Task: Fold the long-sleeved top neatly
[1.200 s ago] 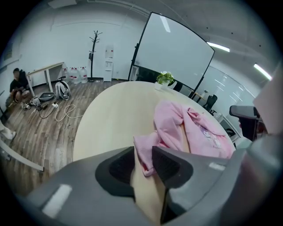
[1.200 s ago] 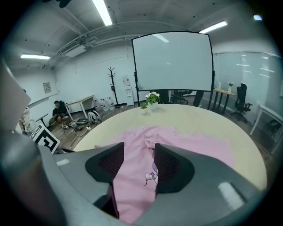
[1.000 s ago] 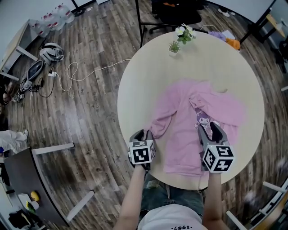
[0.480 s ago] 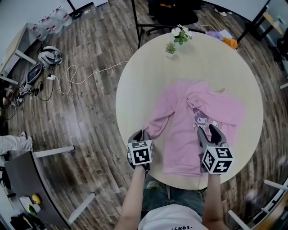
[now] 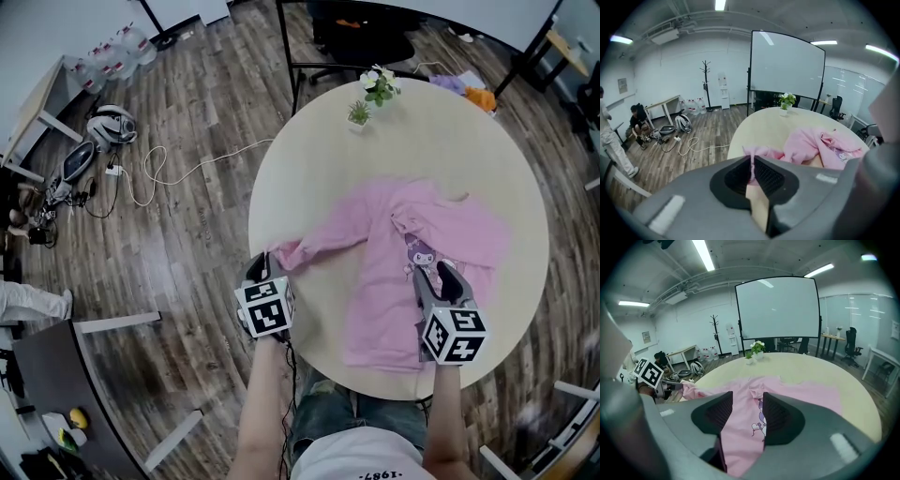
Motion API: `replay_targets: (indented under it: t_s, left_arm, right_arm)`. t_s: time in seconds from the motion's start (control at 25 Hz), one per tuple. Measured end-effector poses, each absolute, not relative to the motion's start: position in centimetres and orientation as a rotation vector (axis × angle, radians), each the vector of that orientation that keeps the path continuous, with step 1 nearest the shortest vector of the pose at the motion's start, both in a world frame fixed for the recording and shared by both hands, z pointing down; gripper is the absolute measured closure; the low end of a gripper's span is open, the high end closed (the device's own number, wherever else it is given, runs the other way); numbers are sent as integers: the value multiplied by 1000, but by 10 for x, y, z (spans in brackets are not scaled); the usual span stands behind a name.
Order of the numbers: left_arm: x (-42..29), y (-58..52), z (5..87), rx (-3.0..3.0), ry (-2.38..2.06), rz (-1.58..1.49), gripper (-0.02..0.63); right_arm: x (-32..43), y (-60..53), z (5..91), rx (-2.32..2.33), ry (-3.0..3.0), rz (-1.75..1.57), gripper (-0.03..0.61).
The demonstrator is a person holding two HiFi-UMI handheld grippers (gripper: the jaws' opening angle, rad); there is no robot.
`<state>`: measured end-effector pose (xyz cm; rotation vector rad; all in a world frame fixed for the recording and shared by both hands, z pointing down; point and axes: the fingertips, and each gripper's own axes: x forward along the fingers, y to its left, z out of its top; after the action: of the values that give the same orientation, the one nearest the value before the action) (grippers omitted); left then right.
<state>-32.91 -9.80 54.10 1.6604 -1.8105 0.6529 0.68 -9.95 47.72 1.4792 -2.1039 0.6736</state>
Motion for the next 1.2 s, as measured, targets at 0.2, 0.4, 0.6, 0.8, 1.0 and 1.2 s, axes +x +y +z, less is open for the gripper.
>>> replay_targets:
  t_s: [0.2,0.4,0.6,0.8,1.0,1.2]
  left_arm:
    - [-361,-125,503,1700,-1913,665,589]
    - [-386,-148,466,1726,-1997,656,589]
    - [-413,-161,435,1697,-2096,584,589]
    - [-403,-180,403,1757,-2123,524,589]
    - [-351,-208,368,1901,-2083,463,589]
    - [-272,-227,333,2063,-1975,402,589]
  right_arm:
    - [4,-105,469,1489,-2114,663,351]
    - [6,-111,461,1512,-2117,658,351]
    - [14,-115,456,1551,-2109,659,351]
    - [31,-114,449,1604,-2092,665,351]
    - [54,-110,442,1661,-2076,670,351]
    - [93,-103,437,1739,-2043,683,351]
